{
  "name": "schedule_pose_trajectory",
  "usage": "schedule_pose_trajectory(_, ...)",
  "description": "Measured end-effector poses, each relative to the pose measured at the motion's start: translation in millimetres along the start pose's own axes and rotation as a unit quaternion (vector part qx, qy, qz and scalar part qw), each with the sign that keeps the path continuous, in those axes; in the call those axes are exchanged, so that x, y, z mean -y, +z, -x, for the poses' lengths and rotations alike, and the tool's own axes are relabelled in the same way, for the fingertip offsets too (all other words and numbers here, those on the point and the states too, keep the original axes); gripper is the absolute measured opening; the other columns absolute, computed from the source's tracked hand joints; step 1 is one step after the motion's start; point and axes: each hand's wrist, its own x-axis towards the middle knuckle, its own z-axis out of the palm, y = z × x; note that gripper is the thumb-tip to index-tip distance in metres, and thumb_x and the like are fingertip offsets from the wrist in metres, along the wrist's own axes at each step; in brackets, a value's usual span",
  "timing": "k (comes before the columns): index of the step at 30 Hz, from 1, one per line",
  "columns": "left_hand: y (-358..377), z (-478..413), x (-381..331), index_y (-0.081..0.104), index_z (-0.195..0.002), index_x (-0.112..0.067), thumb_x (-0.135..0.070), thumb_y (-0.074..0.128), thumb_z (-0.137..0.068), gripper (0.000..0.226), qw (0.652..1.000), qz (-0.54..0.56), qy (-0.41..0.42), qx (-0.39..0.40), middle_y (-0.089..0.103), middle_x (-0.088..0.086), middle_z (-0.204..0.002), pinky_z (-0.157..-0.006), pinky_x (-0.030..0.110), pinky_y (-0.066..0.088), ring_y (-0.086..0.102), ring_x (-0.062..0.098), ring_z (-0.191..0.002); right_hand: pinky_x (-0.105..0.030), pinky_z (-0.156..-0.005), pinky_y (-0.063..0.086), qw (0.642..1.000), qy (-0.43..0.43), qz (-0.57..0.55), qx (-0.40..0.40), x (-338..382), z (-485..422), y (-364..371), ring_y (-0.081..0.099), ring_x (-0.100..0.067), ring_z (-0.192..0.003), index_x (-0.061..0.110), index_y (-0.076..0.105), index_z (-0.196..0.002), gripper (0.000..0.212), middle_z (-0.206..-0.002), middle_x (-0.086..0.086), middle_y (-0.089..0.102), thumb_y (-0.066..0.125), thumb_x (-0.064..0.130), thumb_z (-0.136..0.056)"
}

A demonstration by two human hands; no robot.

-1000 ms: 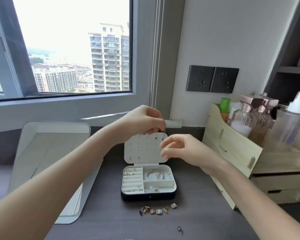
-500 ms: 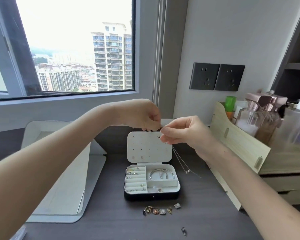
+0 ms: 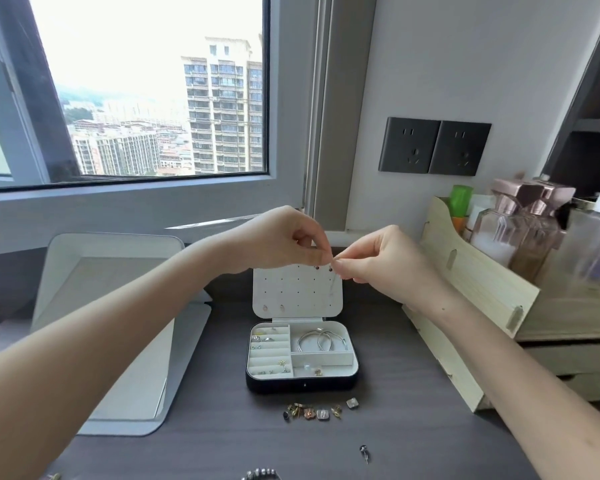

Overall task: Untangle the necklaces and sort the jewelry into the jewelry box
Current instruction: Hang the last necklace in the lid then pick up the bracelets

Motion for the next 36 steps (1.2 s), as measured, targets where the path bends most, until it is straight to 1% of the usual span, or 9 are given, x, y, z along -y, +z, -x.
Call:
schedule_pose_trajectory(4, 5.2, 1.3, -1.2, 0.065, -0.072, -0.028, -0.029, 0.067, -0.084, 0.012, 0.999, -0.045, 0.003, 0.004, 0.048, -0.017, -0.045, -0.044, 0.008, 0.03, 0.041, 0.001, -0.044, -0.01, -0.06, 0.046, 0.997, -0.036, 0.059, -0.024, 5.4, 4.2, -0.6, 0.063, 0.0, -0.073, 0.02, 0.078, -0.078, 0.007, -0.073, 0.008, 0.072, 0.071, 0.023, -0.079)
schedule_pose_trajectory(7, 8.3, 1.0, -0.4, 0.064, -0.074, -0.025, -0.024, 0.066, -0.084, 0.011, 0.996, -0.093, 0.001, 0.005, 0.05, -0.014, -0.051, -0.046, 0.007, 0.033, 0.044, -0.002, -0.045, -0.016, -0.064, 0.05, 0.998, -0.016, 0.042, -0.033, 4.9, 2.4, -1.2, 0.064, -0.006, -0.067, 0.016, 0.077, -0.072, 0.009, -0.066, 0.003, 0.07, 0.07, 0.014, -0.077)
schedule_pose_trajectory(10, 8.2, 1.2, 1.4, 0.067, -0.079, -0.018, -0.02, 0.065, -0.084, 0.006, 0.994, -0.104, -0.011, -0.011, 0.051, -0.014, -0.057, -0.047, 0.005, 0.034, 0.046, -0.006, -0.047, -0.036, -0.073, 0.059, 0.989, 0.034, -0.14, -0.039, 4.8, -0.5, -4.9, 0.069, -0.028, -0.072, -0.001, 0.066, -0.067, 0.013, -0.072, -0.016, 0.071, 0.059, -0.001, -0.078)
schedule_pose_trajectory(13, 5.4, 1.2, 6.2, 0.068, -0.077, -0.013, -0.019, 0.067, -0.082, 0.007, 0.996, -0.067, -0.043, -0.04, 0.052, -0.013, -0.056, -0.046, 0.004, 0.034, 0.048, -0.006, -0.045, -0.03, -0.052, 0.054, 0.946, 0.099, -0.309, 0.004, 5.6, -1.6, -10.7, 0.058, -0.024, -0.053, 0.0, 0.052, -0.062, 0.021, -0.066, -0.019, 0.063, 0.044, -0.006, -0.08)
schedule_pose_trajectory(18, -1.1, 0.3, 6.1, 0.07, -0.077, -0.011, -0.016, 0.066, -0.082, 0.008, 0.995, -0.033, -0.067, -0.062, 0.056, -0.011, -0.054, -0.047, 0.009, 0.041, 0.049, 0.0, -0.044, -0.021, -0.041, 0.02, 0.978, 0.11, -0.151, 0.095, -4.0, -1.8, -15.0, 0.029, -0.011, -0.041, 0.008, 0.052, -0.072, 0.014, -0.05, -0.001, 0.043, 0.059, 0.011, -0.084)
schedule_pose_trajectory(22, -2.6, -2.3, -6.7, 0.065, -0.072, -0.016, -0.02, 0.064, -0.082, 0.011, 0.996, -0.026, -0.048, -0.072, 0.058, -0.01, -0.065, -0.057, 0.016, 0.042, 0.052, 0.005, -0.058, -0.021, -0.043, 0.029, 0.985, 0.084, -0.042, 0.144, -4.0, 0.4, -6.6, 0.037, -0.01, -0.04, 0.017, 0.061, -0.099, 0.024, -0.054, -0.002, 0.051, 0.073, 0.024, -0.079)
schedule_pose_trajectory(27, -2.2, -5.5, -16.5, 0.064, -0.075, -0.008, -0.026, 0.062, -0.07, 0.019, 0.994, 0.087, -0.061, -0.018, 0.065, 0.011, -0.08, -0.086, 0.041, 0.053, 0.06, 0.021, -0.078, -0.024, -0.046, 0.044, 0.983, 0.036, -0.117, 0.137, 1.4, -1.0, 1.1, 0.045, -0.012, -0.043, 0.013, 0.065, -0.094, 0.011, -0.056, -0.004, 0.055, 0.068, 0.017, -0.084)
schedule_pose_trajectory(32, -1.7, -6.1, -18.3, 0.062, -0.076, -0.013, -0.02, 0.062, -0.082, 0.01, 0.998, 0.007, -0.06, 0.009, 0.06, 0.002, -0.077, -0.067, 0.031, 0.044, 0.052, 0.016, -0.073, -0.024, -0.045, 0.046, 0.985, -0.008, -0.129, 0.111, 5.6, -2.1, -4.2, 0.046, -0.009, -0.041, 0.009, 0.068, -0.087, 0.006, -0.057, -0.005, 0.056, 0.068, 0.014, -0.085)
schedule_pose_trajectory(36, -5.9, -6.2, -9.8, 0.065, -0.089, -0.018, -0.027, 0.06, -0.088, 0.01, 0.997, -0.006, -0.058, 0.045, 0.066, 0.002, -0.094, -0.079, 0.033, 0.047, 0.06, 0.019, -0.09, -0.021, -0.043, 0.045, 0.989, -0.028, -0.119, 0.084, 6.4, -3.9, -8.8, 0.048, -0.01, -0.04, 0.004, 0.068, -0.085, 0.011, -0.056, -0.006, 0.058, 0.064, 0.014, -0.087)
